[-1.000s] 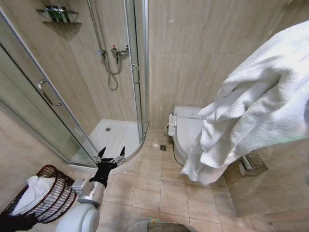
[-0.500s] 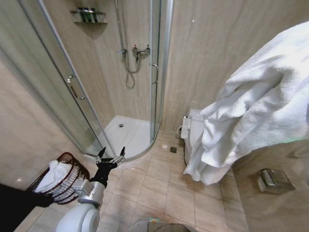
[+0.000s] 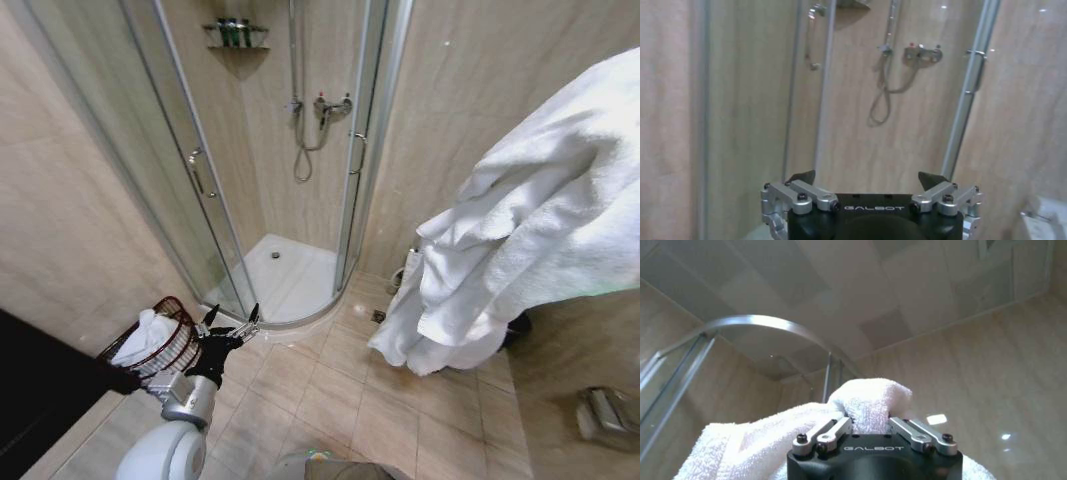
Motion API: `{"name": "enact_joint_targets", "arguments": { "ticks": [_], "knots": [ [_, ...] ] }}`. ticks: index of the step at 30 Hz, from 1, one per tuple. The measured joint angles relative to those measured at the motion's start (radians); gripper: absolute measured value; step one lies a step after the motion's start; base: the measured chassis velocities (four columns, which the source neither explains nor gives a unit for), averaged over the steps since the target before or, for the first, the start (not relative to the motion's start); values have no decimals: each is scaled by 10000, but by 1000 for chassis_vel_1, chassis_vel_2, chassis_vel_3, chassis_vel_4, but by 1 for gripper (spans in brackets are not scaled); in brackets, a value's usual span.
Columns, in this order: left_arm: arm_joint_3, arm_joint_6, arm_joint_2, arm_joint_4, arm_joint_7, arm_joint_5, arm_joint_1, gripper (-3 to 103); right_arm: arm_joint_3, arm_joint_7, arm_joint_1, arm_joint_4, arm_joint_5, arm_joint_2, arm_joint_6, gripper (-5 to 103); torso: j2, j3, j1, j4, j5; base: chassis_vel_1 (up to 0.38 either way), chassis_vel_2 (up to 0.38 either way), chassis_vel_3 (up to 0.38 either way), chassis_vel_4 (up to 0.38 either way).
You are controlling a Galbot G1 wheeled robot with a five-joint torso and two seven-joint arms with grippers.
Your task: Discard the used towel into the hamper.
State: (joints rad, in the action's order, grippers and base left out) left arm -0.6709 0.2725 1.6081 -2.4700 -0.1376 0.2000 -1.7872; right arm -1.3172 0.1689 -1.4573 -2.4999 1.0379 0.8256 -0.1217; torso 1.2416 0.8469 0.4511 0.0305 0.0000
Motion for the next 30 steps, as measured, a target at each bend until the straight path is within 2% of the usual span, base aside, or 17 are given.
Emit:
{"name": "enact_joint_targets", "arguments": {
  "ticks": [30],
  "knots": [
    [0, 0, 0, 0, 0, 0, 0, 100, 29, -99, -57, -1, -101, 193, 11, 13, -7, -4, -3, 4, 0, 120, 120, 116, 116]
  ]
}}
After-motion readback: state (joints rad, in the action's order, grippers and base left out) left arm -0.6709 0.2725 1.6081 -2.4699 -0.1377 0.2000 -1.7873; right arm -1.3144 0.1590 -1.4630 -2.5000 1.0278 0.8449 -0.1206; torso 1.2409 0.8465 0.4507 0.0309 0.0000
